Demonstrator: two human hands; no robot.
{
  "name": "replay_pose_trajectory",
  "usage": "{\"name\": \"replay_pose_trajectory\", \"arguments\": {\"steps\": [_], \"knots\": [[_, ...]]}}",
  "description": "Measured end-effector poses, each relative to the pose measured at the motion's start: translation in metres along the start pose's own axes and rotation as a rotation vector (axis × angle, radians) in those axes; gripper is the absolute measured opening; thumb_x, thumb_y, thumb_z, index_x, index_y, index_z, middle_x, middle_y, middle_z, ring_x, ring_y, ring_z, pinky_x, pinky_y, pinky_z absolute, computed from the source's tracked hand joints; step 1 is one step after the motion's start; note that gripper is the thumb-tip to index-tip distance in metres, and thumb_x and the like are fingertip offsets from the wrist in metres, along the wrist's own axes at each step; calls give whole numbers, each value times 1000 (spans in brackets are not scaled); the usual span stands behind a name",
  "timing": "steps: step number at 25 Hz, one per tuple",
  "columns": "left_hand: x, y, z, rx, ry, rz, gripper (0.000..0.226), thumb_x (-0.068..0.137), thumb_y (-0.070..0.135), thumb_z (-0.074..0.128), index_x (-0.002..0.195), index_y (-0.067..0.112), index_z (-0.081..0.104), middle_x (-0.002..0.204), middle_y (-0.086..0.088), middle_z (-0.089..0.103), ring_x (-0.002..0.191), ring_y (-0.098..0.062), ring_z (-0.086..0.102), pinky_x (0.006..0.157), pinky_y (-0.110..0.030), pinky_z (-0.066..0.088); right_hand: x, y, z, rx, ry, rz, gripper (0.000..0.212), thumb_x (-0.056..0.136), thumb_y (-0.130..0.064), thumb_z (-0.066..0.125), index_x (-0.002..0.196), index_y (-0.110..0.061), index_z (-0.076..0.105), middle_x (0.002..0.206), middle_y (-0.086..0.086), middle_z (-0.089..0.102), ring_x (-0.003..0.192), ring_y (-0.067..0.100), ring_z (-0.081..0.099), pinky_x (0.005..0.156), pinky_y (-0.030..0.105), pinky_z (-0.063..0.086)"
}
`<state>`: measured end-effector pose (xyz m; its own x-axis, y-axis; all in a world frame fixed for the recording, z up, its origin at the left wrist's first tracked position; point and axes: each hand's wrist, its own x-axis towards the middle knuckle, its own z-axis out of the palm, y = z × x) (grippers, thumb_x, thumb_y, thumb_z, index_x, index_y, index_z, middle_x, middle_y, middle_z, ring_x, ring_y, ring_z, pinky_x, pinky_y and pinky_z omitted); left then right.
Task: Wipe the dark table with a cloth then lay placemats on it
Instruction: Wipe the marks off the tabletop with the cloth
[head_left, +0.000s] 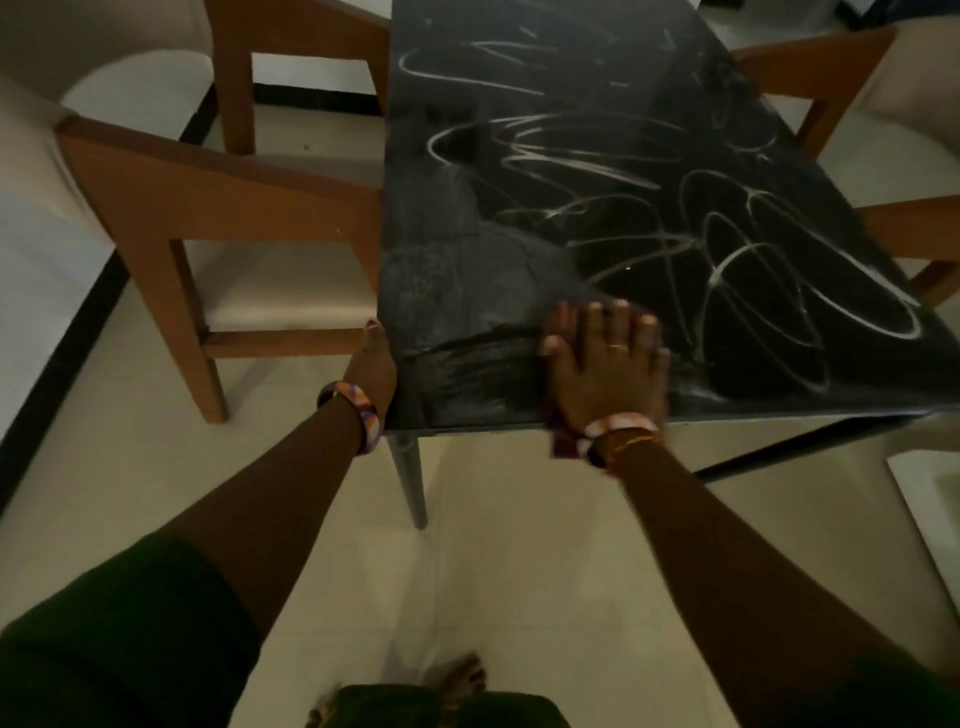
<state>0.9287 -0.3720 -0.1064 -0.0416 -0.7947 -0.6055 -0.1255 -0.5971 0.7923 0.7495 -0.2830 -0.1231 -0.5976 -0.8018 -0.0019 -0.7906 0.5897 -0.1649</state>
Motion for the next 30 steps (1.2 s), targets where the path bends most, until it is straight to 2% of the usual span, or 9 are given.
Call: {"name": "replay_pose_trajectory", "arguments": {"steps": [5,8,12,15,19,21,25,27,30], "knots": [[13,-5,3,24,-74,14,57,99,49,15,121,13,54,105,-8,63,85,-20,58,76,-28,46,-23,-83,13,2,-133,-463,73,91,-65,26,151,-28,7,160,1,-2,146,28,-8,114,49,-6],[17,-11,1,72,-46,66,59,100,46,13,135,10,43,137,-10,47,117,-22,48,89,-23,31,8,-4,2,-75,-29,-279,72,92,-64,25,151,-26,10,160,3,3,146,29,-1,115,52,2],[22,-10,-2,154,-41,62,65,98,51,11,136,9,42,139,-12,46,125,-29,44,104,-32,33,18,57,-14,-22,-41,181,72,93,-62,21,152,-23,7,160,6,1,146,31,-4,116,54,4],[26,-12,-1,144,-43,81,64,99,49,11,134,9,45,135,-11,49,118,-27,49,95,-28,35,5,-17,-1,-22,-33,-60,71,94,-61,23,152,-22,8,160,5,1,146,31,-4,117,51,0],[20,-11,2,72,-38,78,61,100,47,13,124,9,54,110,-10,57,82,-19,54,67,-25,43,-23,-85,12,-33,-125,-437,72,93,-63,27,151,-25,8,160,1,-1,146,27,-7,115,47,-8],[20,-10,0,111,-70,71,63,99,48,11,127,9,52,122,-11,56,98,-24,54,79,-25,39,-9,-48,8,-75,-78,-404,71,92,-63,26,151,-26,10,160,2,2,146,27,-3,115,48,-4],[23,-11,-2,164,-57,81,63,98,49,9,135,10,44,136,-11,47,123,-28,45,93,-28,32,11,61,-14,-49,-11,75,70,94,-61,22,151,-22,11,159,6,6,145,31,2,116,54,4],[23,-11,-1,170,-42,88,63,99,48,9,136,9,42,138,-11,46,125,-28,43,92,-26,30,6,58,-15,-32,-19,201,70,95,-60,21,152,-21,8,160,7,4,145,31,-1,117,53,4],[22,-10,0,173,-38,91,64,99,47,10,135,7,45,134,-13,49,119,-28,48,89,-26,33,-12,-18,2,-31,1,-86,71,94,-60,21,152,-22,9,159,5,2,146,30,-2,118,49,1]]}}
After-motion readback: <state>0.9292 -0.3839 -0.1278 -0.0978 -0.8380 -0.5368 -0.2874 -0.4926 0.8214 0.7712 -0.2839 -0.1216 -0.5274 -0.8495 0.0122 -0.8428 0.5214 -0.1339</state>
